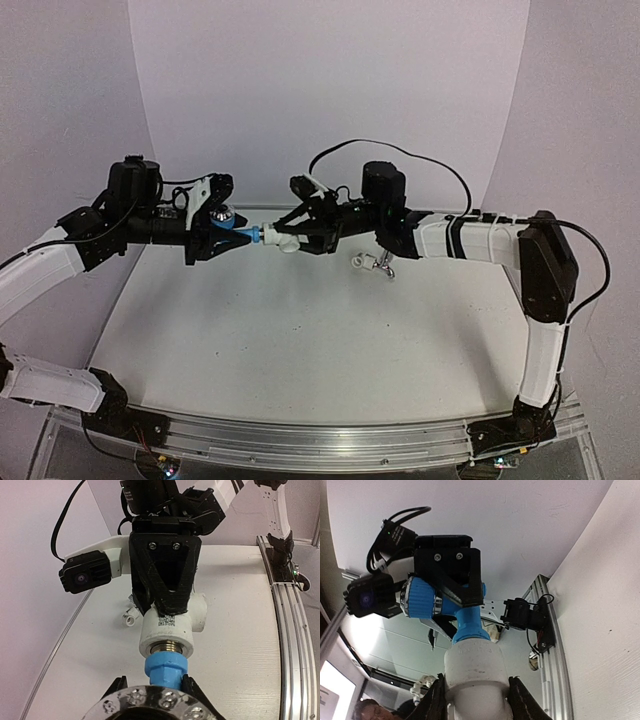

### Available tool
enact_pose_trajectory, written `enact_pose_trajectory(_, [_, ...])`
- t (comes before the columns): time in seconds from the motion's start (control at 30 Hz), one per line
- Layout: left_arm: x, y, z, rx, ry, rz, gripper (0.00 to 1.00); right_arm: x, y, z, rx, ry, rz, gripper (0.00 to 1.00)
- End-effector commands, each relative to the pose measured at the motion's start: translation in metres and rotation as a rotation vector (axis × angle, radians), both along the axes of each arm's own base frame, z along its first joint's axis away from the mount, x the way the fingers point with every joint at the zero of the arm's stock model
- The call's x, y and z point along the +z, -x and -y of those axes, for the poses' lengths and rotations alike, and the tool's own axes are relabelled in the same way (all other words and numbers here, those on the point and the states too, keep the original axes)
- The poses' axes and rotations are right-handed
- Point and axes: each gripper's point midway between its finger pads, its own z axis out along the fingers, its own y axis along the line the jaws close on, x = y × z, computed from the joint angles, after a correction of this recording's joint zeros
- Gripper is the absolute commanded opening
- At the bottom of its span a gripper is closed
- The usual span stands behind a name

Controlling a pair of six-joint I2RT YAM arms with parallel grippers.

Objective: Install the water faucets
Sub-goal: Screw the adaptor onto the water faucet.

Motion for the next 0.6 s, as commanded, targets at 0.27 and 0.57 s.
enact_pose_trajectory(0.27, [0.033, -0.013, 0.001, 0.149, 0.312, -0.438, 0.00, 0.005, -0.053, 0.071, -0.442, 0.131, 0.825, 0.80])
enact_pose_trajectory(0.57, [0.034, -0.002, 0.019, -0.038, 0.366, -0.904, 0.00, 0.008, 0.003, 0.061, -0.293, 0.066, 1.646, 0.92])
